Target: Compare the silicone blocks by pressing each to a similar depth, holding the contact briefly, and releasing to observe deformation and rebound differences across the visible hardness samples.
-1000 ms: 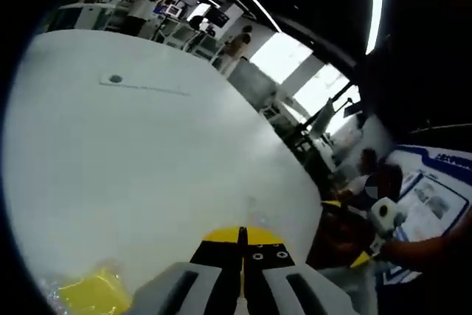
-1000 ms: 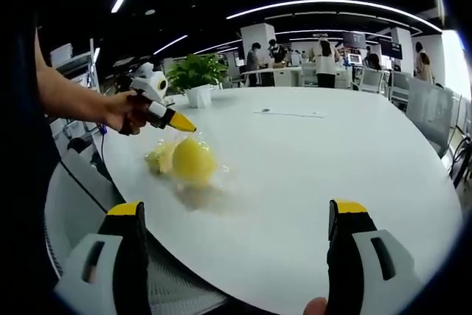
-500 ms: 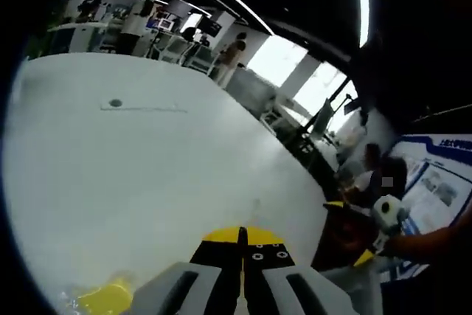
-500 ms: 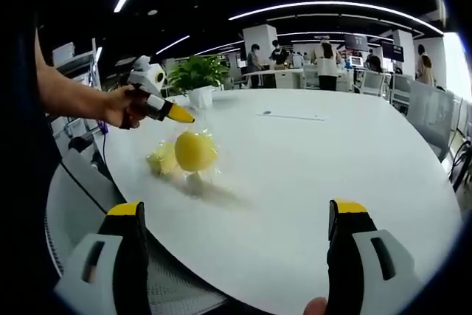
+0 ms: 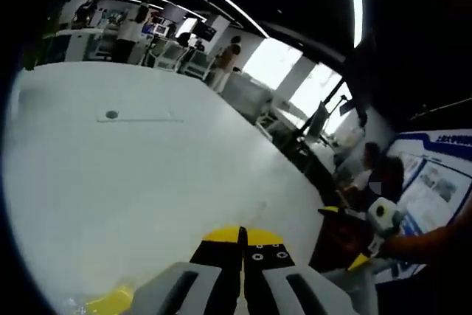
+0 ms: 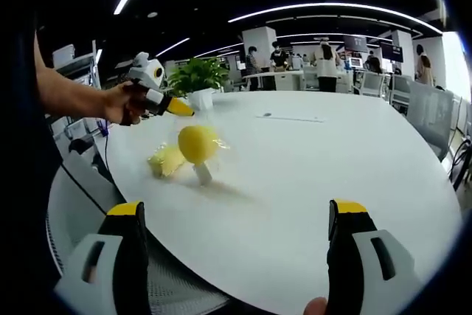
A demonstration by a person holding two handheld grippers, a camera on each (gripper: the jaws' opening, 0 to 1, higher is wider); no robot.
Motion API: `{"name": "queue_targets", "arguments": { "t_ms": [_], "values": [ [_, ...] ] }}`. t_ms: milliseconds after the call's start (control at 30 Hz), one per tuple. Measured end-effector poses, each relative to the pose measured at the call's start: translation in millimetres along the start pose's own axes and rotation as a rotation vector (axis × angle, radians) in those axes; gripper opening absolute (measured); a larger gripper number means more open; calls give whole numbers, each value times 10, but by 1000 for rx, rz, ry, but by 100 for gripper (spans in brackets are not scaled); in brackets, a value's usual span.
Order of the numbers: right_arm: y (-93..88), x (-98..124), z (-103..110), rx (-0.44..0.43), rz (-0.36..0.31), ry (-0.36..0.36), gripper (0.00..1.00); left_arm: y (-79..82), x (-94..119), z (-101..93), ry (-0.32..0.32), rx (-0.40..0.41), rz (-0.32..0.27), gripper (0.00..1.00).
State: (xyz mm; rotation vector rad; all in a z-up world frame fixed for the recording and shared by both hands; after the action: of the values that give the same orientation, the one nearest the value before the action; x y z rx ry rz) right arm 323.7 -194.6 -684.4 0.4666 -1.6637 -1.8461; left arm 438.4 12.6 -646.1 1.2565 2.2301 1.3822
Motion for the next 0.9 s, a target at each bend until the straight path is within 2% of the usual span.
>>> {"name": "queue_targets", "arguments": {
  "t_ms": [333,500,733,833,867,900],
  "values": [
    [100,-8,-64,-10,-30,-23,97,258,45,-155,-19,-36,-51,0],
    [141,-14,-89,-4,-37,-28,97,384,64,-215,-43,-28,-64,0],
    [243,7,-149,-20,-73,-46,97,580,97,-345,-69,-74,-73,0],
    [270,14,-157,-35,-91,-49,97,671,118,-374,-78,-78,-83,0],
    [298,22,-183,-51,-108,-63,97,744,127,-422,-97,-72,-109,0],
    [313,26,-200,-56,-113,-71,97,760,142,-430,-93,-66,-100,0]
  ]
}}
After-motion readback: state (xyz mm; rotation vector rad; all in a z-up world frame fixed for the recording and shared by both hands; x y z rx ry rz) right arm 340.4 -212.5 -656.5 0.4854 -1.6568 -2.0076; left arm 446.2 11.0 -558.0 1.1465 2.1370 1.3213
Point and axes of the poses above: the point that each gripper's makers call its tool centre point, and the gripper's own axes: x roughly backward along the fingers, z roughly to its left, y roughly out of its top, the point moved 2 cm from there along x, roughly backward along the fingers, and after that the axes turned 15 degrees about -z, right-handed, at the moved point
